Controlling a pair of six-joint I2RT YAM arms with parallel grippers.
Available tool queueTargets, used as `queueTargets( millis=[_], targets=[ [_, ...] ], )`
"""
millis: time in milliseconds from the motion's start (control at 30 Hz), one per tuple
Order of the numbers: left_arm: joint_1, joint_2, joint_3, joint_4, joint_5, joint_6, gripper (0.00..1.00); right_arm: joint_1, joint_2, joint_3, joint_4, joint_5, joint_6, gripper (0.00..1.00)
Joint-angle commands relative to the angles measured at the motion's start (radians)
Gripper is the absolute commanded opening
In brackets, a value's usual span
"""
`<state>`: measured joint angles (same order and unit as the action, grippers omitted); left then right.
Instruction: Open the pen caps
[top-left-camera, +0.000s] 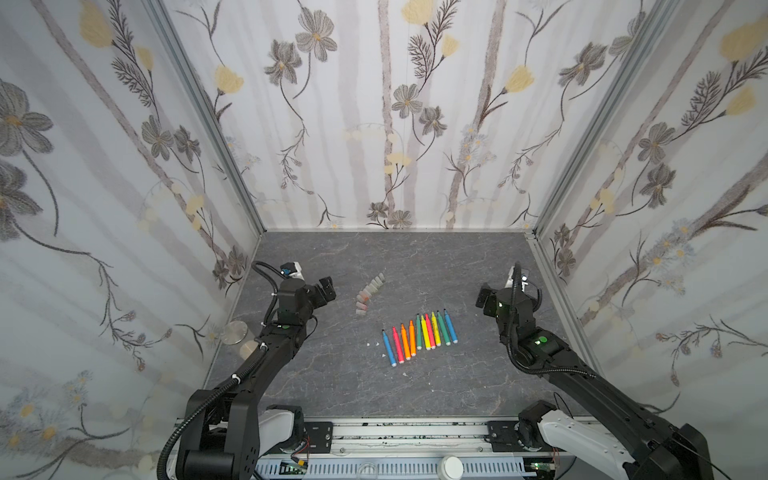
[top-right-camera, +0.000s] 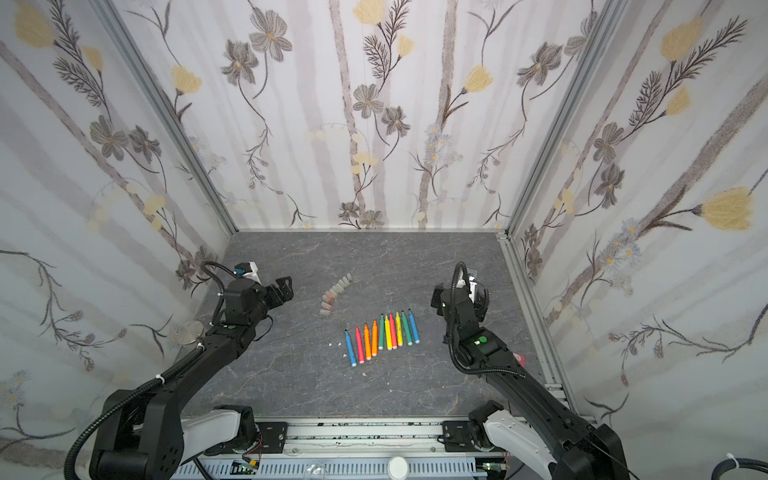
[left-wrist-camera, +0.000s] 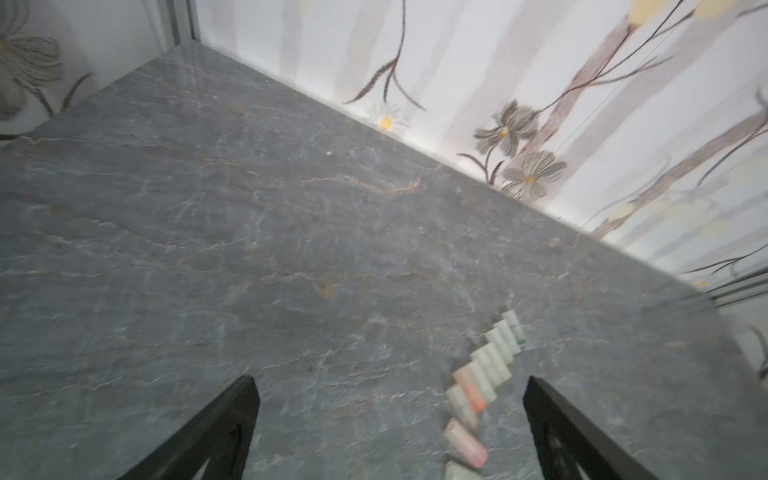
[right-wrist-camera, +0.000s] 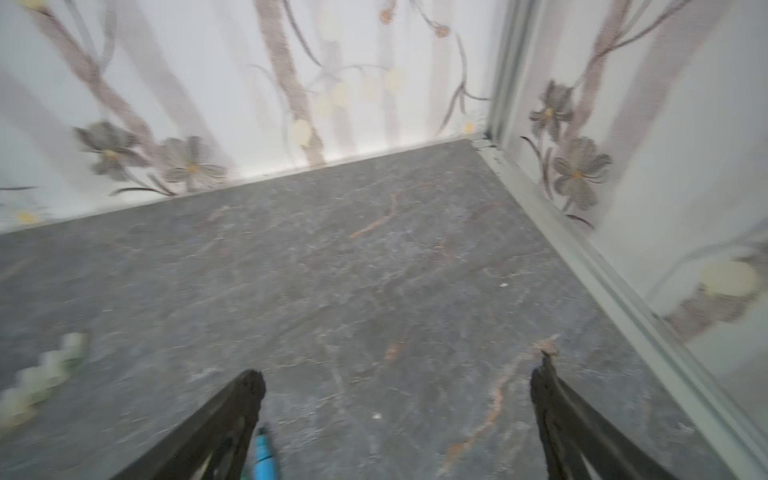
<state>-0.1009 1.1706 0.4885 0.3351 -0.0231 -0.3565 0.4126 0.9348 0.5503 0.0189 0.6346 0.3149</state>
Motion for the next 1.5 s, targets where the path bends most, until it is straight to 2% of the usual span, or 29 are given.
queueTargets(
  millis=[0,67,167,267,300,400,467,533,633,733,800,833,933,1267,1467],
  targets=[
    [0.006,-0.023,-0.096,0.266,-0.114,0.125,1.0,-0.099,-0.045,-0.169,0.336,-0.073,-0.222,0.99],
    [0.008,-0.004,-0.126,0.328,-0.107,0.18,1.0,-0.147,-0.057,-0.307,0.587,-0.132,-0.291,1.0],
    [0.009,0.059,-0.173,0.44,-0.126,0.222,1.0,-0.231,0.008,-0.418,0.853,-0.177,-0.286,1.0],
    [0.013,0.139,-0.27,0.689,-0.118,0.25,1.0,-0.301,0.167,-0.432,1.014,-0.237,-0.269,1.0],
    [0.014,0.138,-0.268,0.689,-0.115,0.25,1.0,-0.313,0.231,-0.434,1.075,-0.25,-0.273,1.0],
    [0.016,0.167,-0.317,0.858,-0.112,0.282,1.0,-0.33,0.359,-0.44,1.251,-0.269,-0.258,1.0],
    [0.019,0.181,-0.305,0.857,-0.124,0.299,1.0,-0.349,0.4,-0.429,1.283,-0.328,-0.246,1.0],
    [0.021,0.2,-0.309,0.895,-0.123,0.324,1.0,-0.366,0.464,-0.418,1.302,-0.338,-0.224,1.0],
    [0.027,0.281,-0.351,1.067,-0.133,0.34,1.0,-0.388,0.582,-0.483,1.564,-0.359,-0.217,1.0],
    [0.04,0.458,-0.374,1.317,-0.1,0.353,1.0,-0.395,0.541,-0.475,1.471,-0.349,-0.194,1.0],
    [0.051,0.396,-0.347,1.159,-0.088,0.331,1.0,-0.395,0.558,-0.463,1.479,-0.358,-0.203,1.0],
    [0.052,0.424,-0.318,1.152,-0.104,0.331,1.0,-0.394,0.572,-0.456,1.493,-0.368,-0.209,1.0],
    [0.051,0.415,-0.251,1.01,-0.156,0.308,1.0,-0.391,0.565,-0.389,1.353,-0.4,-0.229,1.0],
    [0.052,0.414,-0.25,1.007,-0.147,0.312,1.0,-0.373,0.572,-0.372,1.334,-0.385,-0.246,1.0],
    [0.051,0.414,-0.253,1.014,-0.079,0.337,1.0,-0.373,0.573,-0.372,1.334,-0.385,-0.246,1.0]
  ],
)
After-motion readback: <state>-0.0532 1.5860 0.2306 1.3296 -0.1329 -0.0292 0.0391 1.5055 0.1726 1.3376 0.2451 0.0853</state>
